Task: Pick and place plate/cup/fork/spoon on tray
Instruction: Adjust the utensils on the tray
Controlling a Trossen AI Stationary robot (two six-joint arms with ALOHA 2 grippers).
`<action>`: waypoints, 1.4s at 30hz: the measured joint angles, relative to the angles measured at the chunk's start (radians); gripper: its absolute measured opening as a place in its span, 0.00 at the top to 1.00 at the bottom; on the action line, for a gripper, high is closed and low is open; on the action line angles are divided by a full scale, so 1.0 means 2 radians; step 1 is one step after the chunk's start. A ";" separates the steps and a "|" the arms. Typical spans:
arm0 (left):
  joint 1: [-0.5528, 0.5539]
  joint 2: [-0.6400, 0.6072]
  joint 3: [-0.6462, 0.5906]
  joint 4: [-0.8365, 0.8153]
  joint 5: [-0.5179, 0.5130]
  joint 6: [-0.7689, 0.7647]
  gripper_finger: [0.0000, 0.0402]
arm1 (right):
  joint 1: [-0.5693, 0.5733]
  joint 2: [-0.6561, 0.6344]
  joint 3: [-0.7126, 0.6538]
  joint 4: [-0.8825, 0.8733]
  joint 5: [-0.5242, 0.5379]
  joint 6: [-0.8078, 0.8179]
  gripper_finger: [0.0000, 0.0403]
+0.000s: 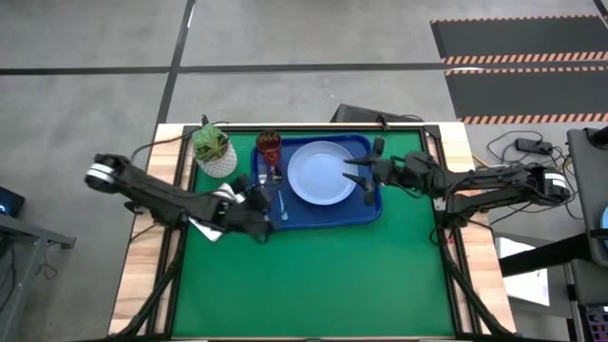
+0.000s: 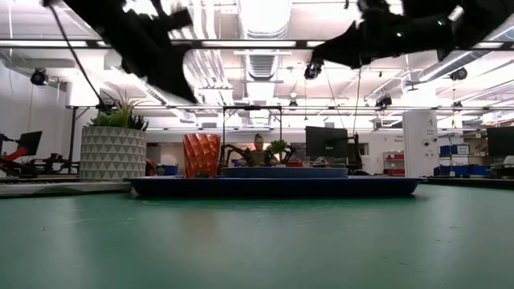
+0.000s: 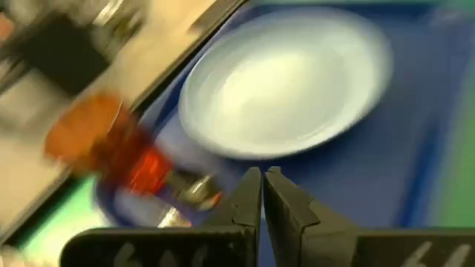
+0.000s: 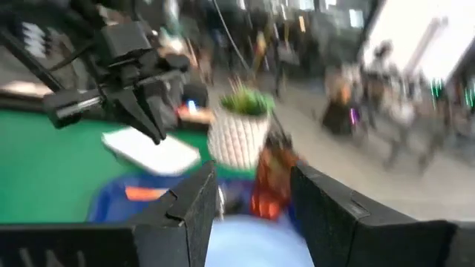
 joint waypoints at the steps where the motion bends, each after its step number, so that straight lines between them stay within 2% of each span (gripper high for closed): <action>1: -0.010 -0.018 -0.007 0.019 0.005 0.025 1.00 | 0.000 0.000 -0.016 0.038 -0.011 -0.010 0.61; 6: -0.053 -0.099 -0.075 0.144 0.026 0.121 1.00 | 0.000 0.000 -0.097 0.198 -0.024 -0.047 0.65; 11: -0.070 -0.169 -0.182 0.257 0.028 0.147 1.00 | 0.000 0.000 -0.164 0.298 -0.021 -0.067 0.69; 17: -0.069 -0.228 -0.299 0.436 0.026 0.148 1.00 | 0.000 -0.001 -0.198 0.346 -0.016 -0.037 0.73; 22: -0.068 -0.237 -0.351 0.547 -0.018 0.145 1.00 | 0.000 -0.002 -0.200 0.335 0.008 0.003 0.78; 26: -0.059 -0.216 -0.346 0.573 -0.034 0.144 1.00 | 0.000 -0.003 -0.195 0.331 0.006 0.026 0.81; 31: -0.031 -0.160 -0.305 0.573 -0.035 0.132 1.00 | 0.000 -0.004 -0.195 0.328 0.001 0.049 0.86; 36: 0.006 -0.082 -0.261 0.558 -0.034 0.124 1.00 | 0.001 -0.011 -0.195 0.328 -0.054 0.048 0.88; 39: 0.040 -0.033 -0.228 0.501 -0.017 0.089 1.00 | 0.000 -0.023 -0.195 0.328 -0.056 0.052 0.89; 42: 0.080 0.011 -0.191 0.410 0.021 0.050 1.00 | 0.000 -0.038 -0.195 0.320 -0.057 0.050 0.89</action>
